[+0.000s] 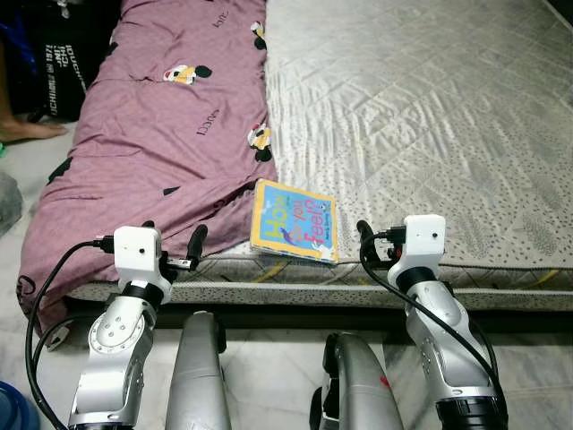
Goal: Clean up the room
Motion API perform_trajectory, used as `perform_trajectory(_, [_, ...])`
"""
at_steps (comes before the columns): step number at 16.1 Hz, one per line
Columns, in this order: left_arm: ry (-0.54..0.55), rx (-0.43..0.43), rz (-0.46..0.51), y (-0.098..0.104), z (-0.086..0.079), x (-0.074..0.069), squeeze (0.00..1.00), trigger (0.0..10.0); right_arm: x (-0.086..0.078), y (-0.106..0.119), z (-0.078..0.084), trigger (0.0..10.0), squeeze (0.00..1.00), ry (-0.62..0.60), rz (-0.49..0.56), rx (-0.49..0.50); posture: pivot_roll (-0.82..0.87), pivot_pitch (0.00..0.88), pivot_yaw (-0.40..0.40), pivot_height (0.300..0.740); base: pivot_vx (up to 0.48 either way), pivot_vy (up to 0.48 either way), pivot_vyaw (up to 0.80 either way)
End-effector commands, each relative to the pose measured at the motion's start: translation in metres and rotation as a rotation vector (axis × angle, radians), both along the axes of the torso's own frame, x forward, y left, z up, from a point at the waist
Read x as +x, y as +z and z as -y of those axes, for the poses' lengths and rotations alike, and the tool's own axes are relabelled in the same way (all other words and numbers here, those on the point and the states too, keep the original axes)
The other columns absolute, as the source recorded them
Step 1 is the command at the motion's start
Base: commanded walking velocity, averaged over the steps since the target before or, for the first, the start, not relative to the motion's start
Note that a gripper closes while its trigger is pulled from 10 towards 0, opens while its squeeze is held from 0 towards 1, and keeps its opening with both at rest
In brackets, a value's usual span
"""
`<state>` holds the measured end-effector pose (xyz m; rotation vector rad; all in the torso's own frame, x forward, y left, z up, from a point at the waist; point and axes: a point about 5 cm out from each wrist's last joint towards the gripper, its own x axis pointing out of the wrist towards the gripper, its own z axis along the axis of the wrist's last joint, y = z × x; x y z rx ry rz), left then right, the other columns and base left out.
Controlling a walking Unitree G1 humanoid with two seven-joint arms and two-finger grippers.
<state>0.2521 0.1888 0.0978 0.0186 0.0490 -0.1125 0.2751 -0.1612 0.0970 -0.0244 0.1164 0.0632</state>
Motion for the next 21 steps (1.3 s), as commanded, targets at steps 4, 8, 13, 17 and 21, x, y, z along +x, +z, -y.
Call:
perform_trajectory(4, [0.009, -0.004, 0.007, -0.001, 0.004, -0.003, 0.0, 10.0, 0.0, -0.002, 0.001, 10.0, 0.0, 0.012, -0.012, -0.02, 0.08, 0.176, -0.064, 0.613, 0.0, 0.0, 0.0])
perform_trajectory(8, [0.018, -0.001, 0.016, 0.0, 0.002, -0.001, 0.0, 10.0, 0.003, -0.002, -0.003, 10.0, 0.0, 0.033, -0.013, -0.02, 0.09, 0.171, -0.074, 0.613, 0.0, 0.0, 0.0])
perform_trajectory(13, [0.021, -0.002, 0.018, 0.0, 0.005, -0.002, 0.0, 10.0, 0.003, -0.003, -0.005, 10.0, 0.0, 0.045, -0.015, -0.021, 0.09, 0.172, -0.079, 0.613, 0.0, 0.0, 0.0])
perform_trajectory(17, [0.02, -0.021, 0.014, -0.002, 0.012, -0.001, 0.0, 10.0, 0.005, 0.001, -0.001, 10.0, 0.0, 0.045, -0.007, -0.033, 0.04, 0.186, -0.095, 0.563, 0.0, 0.0, 0.0])
perform_trajectory(21, [-0.014, -0.026, 0.015, 0.0, 0.016, 0.003, 0.0, 10.0, 0.0, -0.001, 0.003, 10.0, 0.0, 0.013, -0.013, -0.028, 0.03, 0.193, -0.071, 0.548, 0.0, 0.0, 0.0])
